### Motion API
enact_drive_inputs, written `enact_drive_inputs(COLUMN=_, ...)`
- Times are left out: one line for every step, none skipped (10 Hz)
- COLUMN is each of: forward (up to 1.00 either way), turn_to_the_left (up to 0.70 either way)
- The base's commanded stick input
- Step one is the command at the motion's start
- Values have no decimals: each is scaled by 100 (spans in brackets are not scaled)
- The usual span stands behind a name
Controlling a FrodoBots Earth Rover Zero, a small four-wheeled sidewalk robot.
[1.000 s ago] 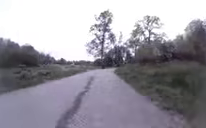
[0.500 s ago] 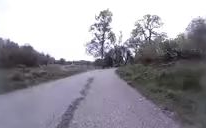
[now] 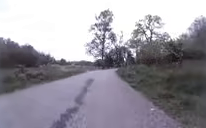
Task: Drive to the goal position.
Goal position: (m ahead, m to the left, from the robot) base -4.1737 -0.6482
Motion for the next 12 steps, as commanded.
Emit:
enact_drive_inputs(forward=100, turn_to_the_left=0)
enact_drive_inputs(forward=100, turn_to_the_left=0)
enact_drive_inputs(forward=100, turn_to_the_left=0)
enact_drive_inputs(forward=100, turn_to_the_left=0)
enact_drive_inputs(forward=100, turn_to_the_left=0)
enact_drive_inputs(forward=100, turn_to_the_left=0)
enact_drive_inputs(forward=100, turn_to_the_left=0)
enact_drive_inputs(forward=100, turn_to_the_left=0)
enact_drive_inputs(forward=100, turn_to_the_left=0)
enact_drive_inputs(forward=100, turn_to_the_left=0)
enact_drive_inputs(forward=100, turn_to_the_left=0)
enact_drive_inputs(forward=100, turn_to_the_left=0)
